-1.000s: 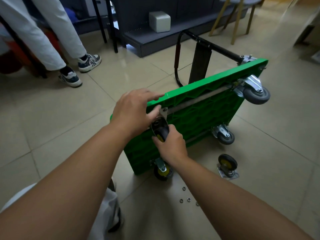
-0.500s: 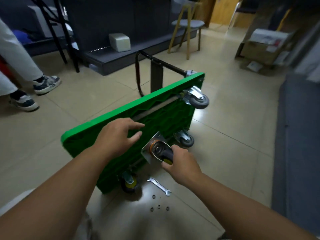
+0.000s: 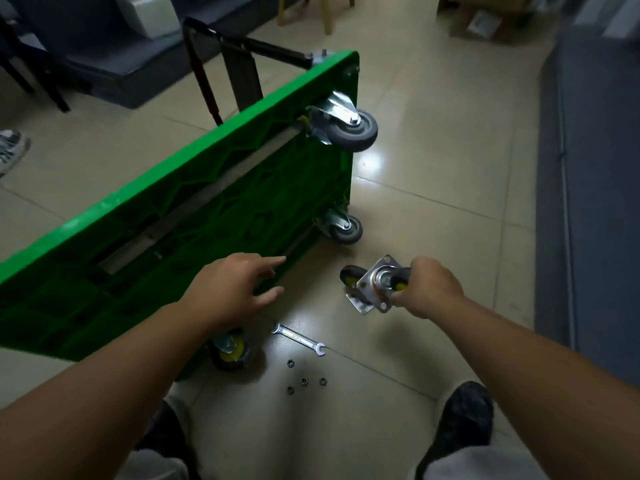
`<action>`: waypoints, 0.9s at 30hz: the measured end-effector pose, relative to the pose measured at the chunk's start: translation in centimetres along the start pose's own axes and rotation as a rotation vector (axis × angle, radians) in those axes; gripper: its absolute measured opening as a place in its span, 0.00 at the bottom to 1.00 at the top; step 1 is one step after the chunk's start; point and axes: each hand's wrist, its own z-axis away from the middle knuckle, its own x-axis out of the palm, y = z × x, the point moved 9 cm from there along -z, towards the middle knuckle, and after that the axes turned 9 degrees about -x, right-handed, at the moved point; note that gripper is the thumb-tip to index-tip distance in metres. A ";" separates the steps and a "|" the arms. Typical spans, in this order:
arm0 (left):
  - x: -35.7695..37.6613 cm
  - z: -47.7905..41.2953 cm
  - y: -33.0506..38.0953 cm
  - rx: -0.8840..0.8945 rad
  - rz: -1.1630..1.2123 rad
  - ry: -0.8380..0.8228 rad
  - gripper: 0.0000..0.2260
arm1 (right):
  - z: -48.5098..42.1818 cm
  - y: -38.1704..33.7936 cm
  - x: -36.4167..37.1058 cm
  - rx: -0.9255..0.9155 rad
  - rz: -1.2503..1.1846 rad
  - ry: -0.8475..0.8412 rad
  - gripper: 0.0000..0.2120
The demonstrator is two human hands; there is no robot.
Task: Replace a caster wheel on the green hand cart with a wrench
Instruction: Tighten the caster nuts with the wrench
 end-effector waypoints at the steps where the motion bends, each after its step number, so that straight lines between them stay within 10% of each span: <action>1: 1.0 -1.1 0.4 0.002 0.009 -0.011 0.25 | -0.6 1.2 0.7 0.031 -0.013 0.002 0.19; 27: 23.1 -17.2 7.1 0.001 0.140 -0.118 0.36 | -14.9 13.9 13.3 0.258 -0.090 0.093 0.19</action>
